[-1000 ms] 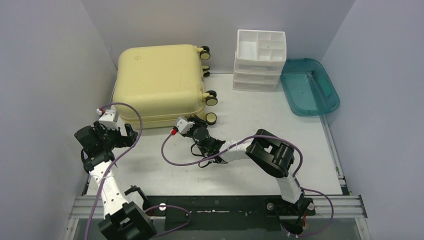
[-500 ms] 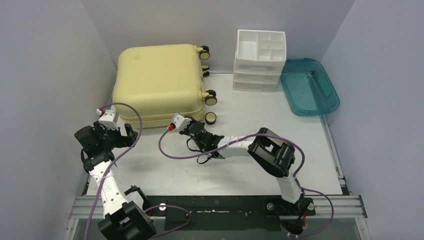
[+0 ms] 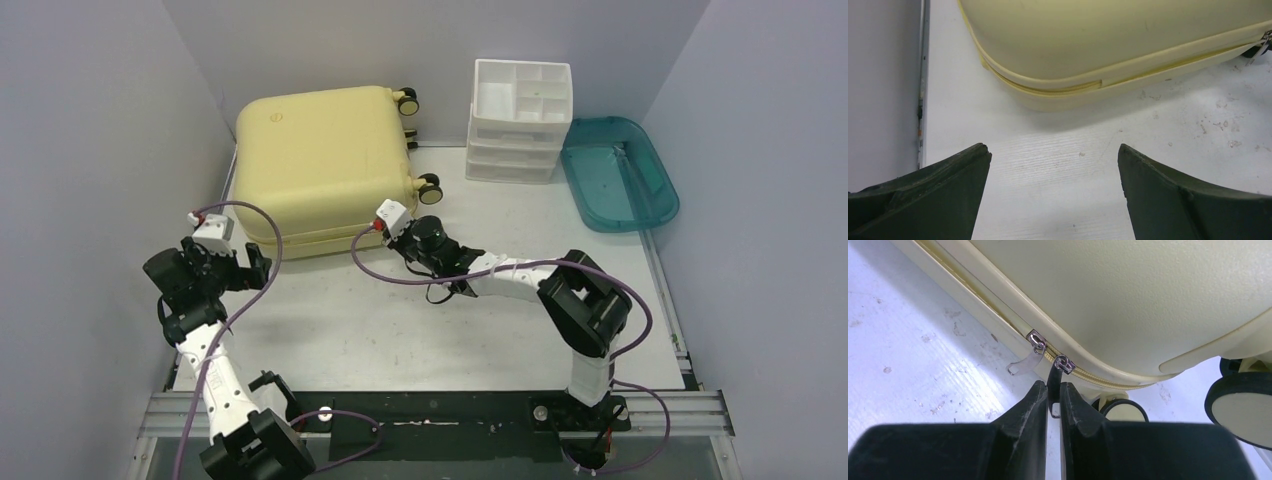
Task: Open, take out, and arrange the luggage
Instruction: Unzip the luggage at the center of the board.
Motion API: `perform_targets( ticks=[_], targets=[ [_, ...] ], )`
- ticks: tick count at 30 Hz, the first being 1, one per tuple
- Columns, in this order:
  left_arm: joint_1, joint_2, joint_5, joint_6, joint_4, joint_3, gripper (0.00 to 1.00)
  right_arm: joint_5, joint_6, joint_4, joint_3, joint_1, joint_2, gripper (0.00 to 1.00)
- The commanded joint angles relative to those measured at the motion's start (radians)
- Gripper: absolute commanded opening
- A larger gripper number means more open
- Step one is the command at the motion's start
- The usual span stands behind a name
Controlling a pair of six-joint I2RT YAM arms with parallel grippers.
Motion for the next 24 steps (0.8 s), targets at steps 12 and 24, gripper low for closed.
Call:
perform_targets(
  ticks=[12,24],
  targets=[
    [-0.500,0.191,-0.455,-0.049,0.141,0.366,0.97,-0.163,0.234,-0.065,0.003,-0.166,-0.073,0.00],
    [-0.731,0.524,-0.718,-0.015,0.272,0.415,0.97,-0.340,0.395,-0.068,-0.011,-0.329,-0.046,0.00]
  ],
)
